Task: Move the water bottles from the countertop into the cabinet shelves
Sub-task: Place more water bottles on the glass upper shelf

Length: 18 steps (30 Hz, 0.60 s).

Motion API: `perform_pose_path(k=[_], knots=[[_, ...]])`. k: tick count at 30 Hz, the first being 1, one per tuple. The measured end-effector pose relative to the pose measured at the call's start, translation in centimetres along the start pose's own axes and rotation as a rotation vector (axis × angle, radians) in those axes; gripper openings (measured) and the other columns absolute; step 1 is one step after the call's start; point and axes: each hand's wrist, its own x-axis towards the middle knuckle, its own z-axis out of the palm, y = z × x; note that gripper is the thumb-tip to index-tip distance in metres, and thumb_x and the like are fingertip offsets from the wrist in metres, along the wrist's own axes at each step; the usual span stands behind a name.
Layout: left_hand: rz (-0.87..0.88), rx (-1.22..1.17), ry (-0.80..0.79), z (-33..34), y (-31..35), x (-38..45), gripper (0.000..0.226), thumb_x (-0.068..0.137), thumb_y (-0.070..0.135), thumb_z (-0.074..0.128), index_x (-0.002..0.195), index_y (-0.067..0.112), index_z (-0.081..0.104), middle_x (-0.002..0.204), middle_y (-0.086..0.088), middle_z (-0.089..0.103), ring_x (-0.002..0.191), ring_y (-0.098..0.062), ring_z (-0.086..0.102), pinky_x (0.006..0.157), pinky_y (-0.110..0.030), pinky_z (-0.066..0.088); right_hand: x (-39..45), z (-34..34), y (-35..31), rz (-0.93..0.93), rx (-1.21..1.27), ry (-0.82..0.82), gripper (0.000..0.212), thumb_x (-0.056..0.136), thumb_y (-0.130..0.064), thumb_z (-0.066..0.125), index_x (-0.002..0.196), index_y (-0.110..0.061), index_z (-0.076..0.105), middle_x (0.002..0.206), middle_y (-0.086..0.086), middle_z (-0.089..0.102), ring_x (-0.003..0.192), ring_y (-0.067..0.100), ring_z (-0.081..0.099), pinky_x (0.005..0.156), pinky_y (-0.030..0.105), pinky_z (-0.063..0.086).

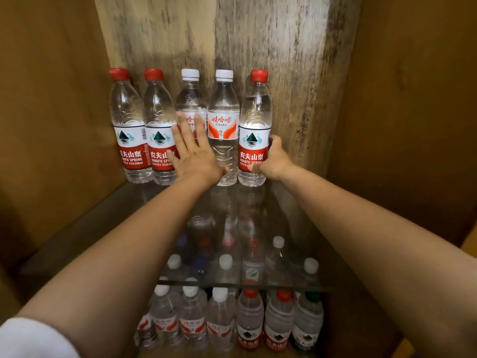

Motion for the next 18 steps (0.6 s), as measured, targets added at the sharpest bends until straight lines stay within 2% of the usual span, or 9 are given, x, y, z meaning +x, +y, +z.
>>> perform_pose_path(k=[2, 4, 6, 8, 10, 11, 13, 16, 18], knots=[[0.042, 0.005, -0.058, -0.5, 0.2, -0.9, 0.117, 0.077, 0.036, 0.072, 0.145, 0.021, -0.022, 0.15, -0.008, -0.034, 0.142, -0.028, -0.022, 0.114, -0.053, 0.004, -0.9, -0.4, -0.6, -0.017, 0.012, -0.02, 0.088, 0.075, -0.001, 0.07, 0.142, -0.013, 0.014, 0.138, 0.011, 0.043, 0.127, 0.028, 0.043, 0.106, 0.043, 0.036], [0.095, -0.023, -0.098, -1.1, 0.7, -2.0, 0.107, 0.079, 0.033, 0.071, 0.148, 0.018, -0.01, 0.155, -0.009, -0.021, 0.144, -0.029, -0.011, 0.116, -0.049, 0.011, -2.2, -0.8, -1.2, -0.05, 0.015, -0.017, 0.088, 0.075, 0.0, 0.07, 0.143, -0.015, 0.015, 0.14, 0.01, 0.04, 0.127, 0.027, 0.041, 0.105, 0.04, 0.036], [0.167, -0.068, -0.122, -2.0, 1.5, -3.3, 0.087, 0.081, 0.033, 0.068, 0.147, 0.013, 0.014, 0.155, -0.014, 0.011, 0.142, -0.032, 0.017, 0.111, -0.045, 0.025, -3.9, -1.3, -1.8, -0.092, 0.006, -0.015, 0.086, 0.077, 0.0, 0.068, 0.143, -0.017, 0.017, 0.142, 0.01, 0.036, 0.129, 0.026, 0.039, 0.105, 0.039, 0.036], [0.24, -0.056, -0.106, -2.8, 2.6, -5.1, 0.059, 0.083, 0.035, 0.063, 0.135, 0.017, 0.041, 0.138, -0.012, 0.047, 0.125, -0.031, 0.045, 0.098, -0.043, 0.041, -6.1, -2.0, -2.1, -0.159, -0.019, -0.014, 0.081, 0.079, -0.001, 0.065, 0.144, -0.017, 0.018, 0.142, 0.011, 0.035, 0.129, 0.026, 0.04, 0.107, 0.039, 0.037], [0.278, -0.036, -0.073, -3.6, 3.7, -7.4, 0.037, 0.085, 0.04, 0.058, 0.119, 0.026, 0.057, 0.117, -0.004, 0.064, 0.11, -0.027, 0.058, 0.083, -0.037, 0.048, -8.8, -3.3, -1.9, -0.243, -0.068, 0.005, 0.073, 0.082, -0.002, 0.061, 0.142, -0.019, 0.024, 0.14, 0.009, 0.039, 0.123, 0.023, 0.046, 0.104, 0.036, 0.04], [0.293, -0.043, -0.065, -3.9, 4.3, -8.6, 0.029, 0.086, 0.042, 0.056, 0.112, 0.029, 0.062, 0.109, 0.0, 0.068, 0.104, -0.025, 0.06, 0.076, -0.033, 0.047, -10.4, -4.1, -1.6, -0.28, -0.081, 0.016, 0.066, 0.084, -0.002, 0.06, 0.14, -0.02, 0.028, 0.136, 0.006, 0.042, 0.116, 0.017, 0.051, 0.101, 0.028, 0.043], [0.331, -0.072, -0.044, -4.3, 5.3, -11.2, 0.023, 0.088, 0.041, 0.054, 0.105, 0.031, 0.065, 0.097, 0.004, 0.07, 0.094, -0.021, 0.063, 0.067, -0.03, 0.043, -13.9, -6.2, -0.8, -0.364, -0.088, 0.012, 0.048, 0.085, -0.002, 0.058, 0.127, -0.022, 0.045, 0.12, -0.001, 0.05, 0.094, 0.003, 0.055, 0.083, 0.009, 0.044], [0.357, -0.199, 0.009, -4.7, 7.0, -15.3, 0.022, 0.087, 0.042, 0.052, 0.099, 0.032, 0.067, 0.082, 0.009, 0.068, 0.085, -0.02, 0.064, 0.068, -0.033, 0.048, -19.2, -10.1, 0.8, -0.456, -0.073, -0.054, 0.021, 0.084, -0.008, 0.062, 0.094, -0.026, 0.059, 0.09, -0.015, 0.059, 0.081, 0.002, 0.058, 0.066, 0.011, 0.047], [0.366, -0.32, 0.023, -4.4, 8.7, -18.2, 0.027, 0.085, 0.046, 0.048, 0.093, 0.031, 0.069, 0.075, 0.01, 0.068, 0.077, -0.02, 0.065, 0.067, -0.038, 0.052, -22.3, -12.8, 2.1, -0.468, -0.029, -0.119, 0.014, 0.083, -0.014, 0.064, 0.086, -0.028, 0.061, 0.079, -0.017, 0.061, 0.078, 0.0, 0.06, 0.061, 0.01, 0.047]])
